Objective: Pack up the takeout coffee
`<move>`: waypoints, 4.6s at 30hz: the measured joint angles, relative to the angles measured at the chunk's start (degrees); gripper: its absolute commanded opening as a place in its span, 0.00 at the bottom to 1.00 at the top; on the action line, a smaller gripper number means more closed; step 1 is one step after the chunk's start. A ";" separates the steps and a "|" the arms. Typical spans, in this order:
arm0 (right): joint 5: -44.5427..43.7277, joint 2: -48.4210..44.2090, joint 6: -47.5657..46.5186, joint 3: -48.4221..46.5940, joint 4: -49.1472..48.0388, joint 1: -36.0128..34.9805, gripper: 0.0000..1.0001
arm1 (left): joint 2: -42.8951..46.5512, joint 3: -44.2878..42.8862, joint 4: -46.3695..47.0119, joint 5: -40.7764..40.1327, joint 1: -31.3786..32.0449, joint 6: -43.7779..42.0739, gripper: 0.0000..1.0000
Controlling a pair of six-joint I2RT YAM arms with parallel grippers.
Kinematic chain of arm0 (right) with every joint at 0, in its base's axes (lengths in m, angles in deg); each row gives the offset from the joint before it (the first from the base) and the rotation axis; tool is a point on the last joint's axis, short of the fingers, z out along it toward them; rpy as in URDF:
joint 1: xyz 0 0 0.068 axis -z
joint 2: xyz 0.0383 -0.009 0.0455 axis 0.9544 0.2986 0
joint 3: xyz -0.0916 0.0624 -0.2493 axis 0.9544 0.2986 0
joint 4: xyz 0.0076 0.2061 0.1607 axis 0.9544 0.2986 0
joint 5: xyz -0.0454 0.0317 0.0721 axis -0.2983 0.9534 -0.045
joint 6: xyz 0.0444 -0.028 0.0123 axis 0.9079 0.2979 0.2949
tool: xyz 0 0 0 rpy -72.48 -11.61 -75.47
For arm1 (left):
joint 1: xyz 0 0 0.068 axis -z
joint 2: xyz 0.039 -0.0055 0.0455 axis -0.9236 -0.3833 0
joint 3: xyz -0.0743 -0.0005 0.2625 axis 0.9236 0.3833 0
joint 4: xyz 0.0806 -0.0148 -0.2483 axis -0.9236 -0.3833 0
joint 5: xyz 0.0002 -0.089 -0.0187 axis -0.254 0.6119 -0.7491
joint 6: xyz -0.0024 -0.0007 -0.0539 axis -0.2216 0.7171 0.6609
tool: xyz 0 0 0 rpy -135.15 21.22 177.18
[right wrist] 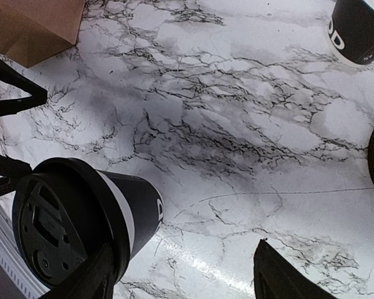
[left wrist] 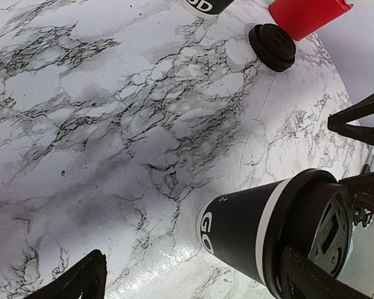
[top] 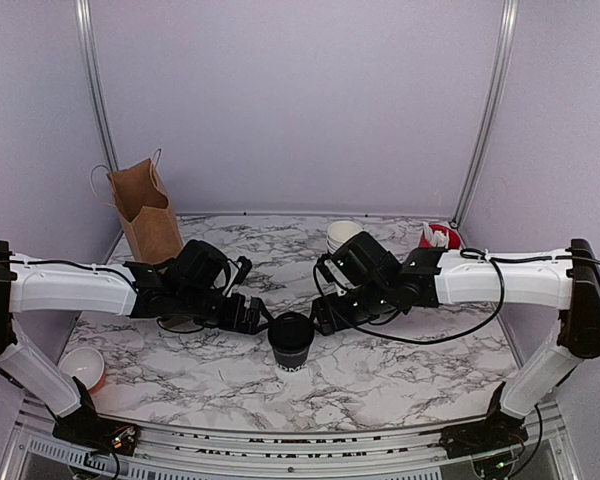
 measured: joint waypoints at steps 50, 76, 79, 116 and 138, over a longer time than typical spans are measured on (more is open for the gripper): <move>-2.60 0.42 5.90 -0.33 1.42 -2.62 0.74 | -3.19 -4.79 -2.95 -1.64 -0.09 -1.66 0.98; -6.12 -3.30 2.08 -3.15 1.70 0.63 0.74 | 15.10 2.91 -8.33 -2.84 9.62 -0.68 0.99; -5.99 -3.39 0.61 -3.15 1.44 2.97 0.74 | 16.20 5.81 -7.85 -3.85 13.49 1.53 0.99; -5.07 -4.42 -2.73 -1.60 -2.45 5.20 0.75 | -3.89 10.27 7.65 -11.54 14.78 8.24 0.99; -0.68 -4.50 -5.31 1.46 -2.80 5.22 0.74 | -9.29 3.26 7.34 -7.91 5.33 1.70 0.99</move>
